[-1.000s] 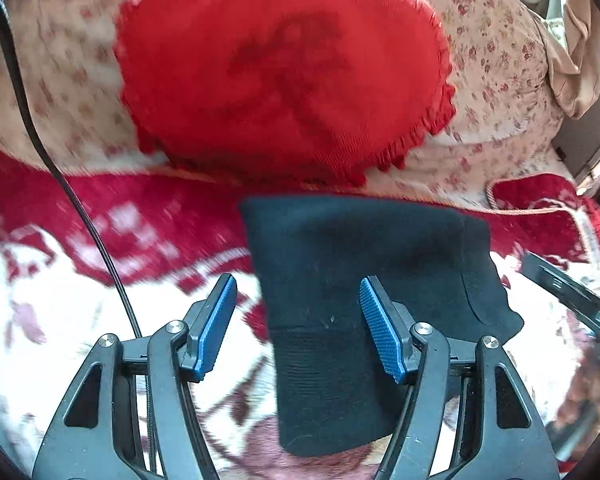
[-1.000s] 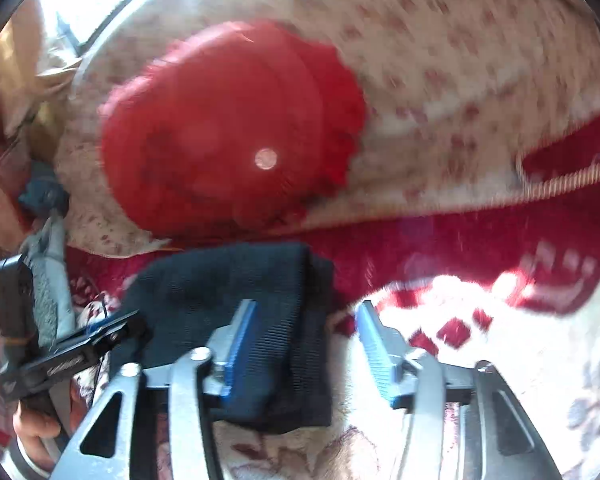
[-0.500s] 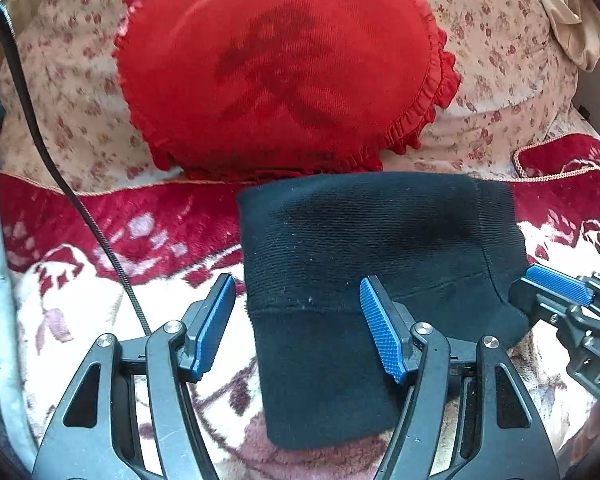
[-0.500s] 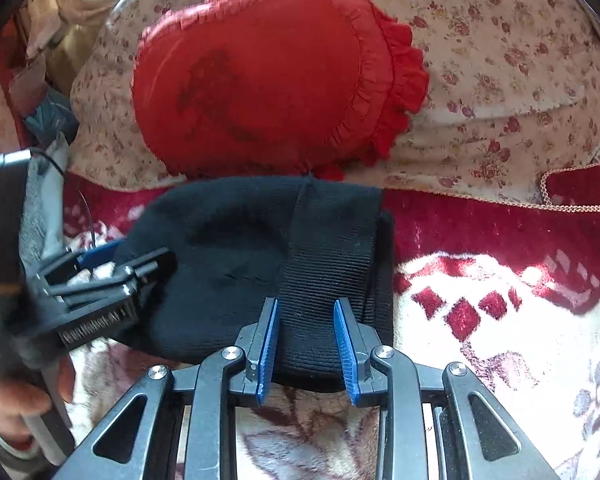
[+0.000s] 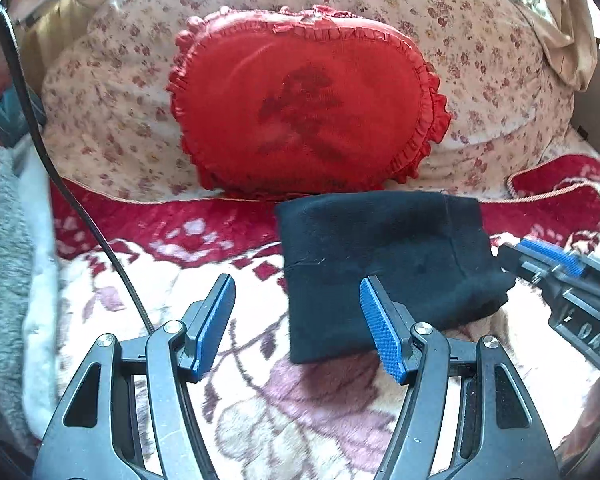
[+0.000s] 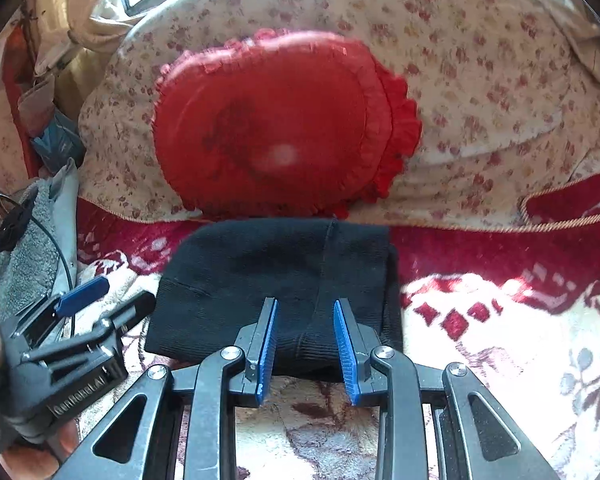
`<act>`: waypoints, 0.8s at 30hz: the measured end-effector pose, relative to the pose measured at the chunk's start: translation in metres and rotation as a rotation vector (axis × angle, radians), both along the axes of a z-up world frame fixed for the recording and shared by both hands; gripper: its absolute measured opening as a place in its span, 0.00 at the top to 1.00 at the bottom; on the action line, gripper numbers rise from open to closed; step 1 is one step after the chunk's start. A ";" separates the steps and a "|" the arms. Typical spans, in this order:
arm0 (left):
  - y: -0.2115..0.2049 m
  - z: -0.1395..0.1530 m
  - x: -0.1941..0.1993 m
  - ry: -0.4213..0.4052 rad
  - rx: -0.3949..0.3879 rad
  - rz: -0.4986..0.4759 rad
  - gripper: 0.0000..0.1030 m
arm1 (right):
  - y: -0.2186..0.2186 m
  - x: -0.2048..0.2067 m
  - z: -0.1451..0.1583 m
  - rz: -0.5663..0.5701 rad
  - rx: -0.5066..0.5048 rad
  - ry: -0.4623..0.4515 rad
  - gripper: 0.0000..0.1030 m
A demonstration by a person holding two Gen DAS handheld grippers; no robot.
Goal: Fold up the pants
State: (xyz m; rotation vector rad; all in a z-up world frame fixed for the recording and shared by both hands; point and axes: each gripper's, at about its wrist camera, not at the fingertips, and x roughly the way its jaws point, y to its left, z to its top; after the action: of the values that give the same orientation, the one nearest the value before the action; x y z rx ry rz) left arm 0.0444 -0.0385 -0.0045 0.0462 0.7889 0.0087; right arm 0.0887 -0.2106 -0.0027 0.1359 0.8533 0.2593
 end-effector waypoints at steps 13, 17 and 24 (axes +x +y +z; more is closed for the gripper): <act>0.001 0.013 -0.025 -0.056 0.034 0.026 0.37 | -0.004 -0.024 0.006 -0.019 -0.020 -0.024 0.68; 0.001 0.013 -0.027 -0.064 0.044 0.030 0.36 | 0.000 -0.024 0.006 -0.013 -0.025 -0.020 0.68; 0.004 0.011 -0.023 -0.050 0.018 0.035 0.36 | -0.002 -0.022 0.005 -0.012 -0.020 -0.013 0.67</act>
State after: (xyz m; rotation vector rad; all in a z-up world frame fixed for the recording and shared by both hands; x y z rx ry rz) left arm 0.0215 -0.0344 0.0065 0.0491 0.7395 0.0504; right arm 0.0668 -0.2127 0.0019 0.1202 0.8418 0.2400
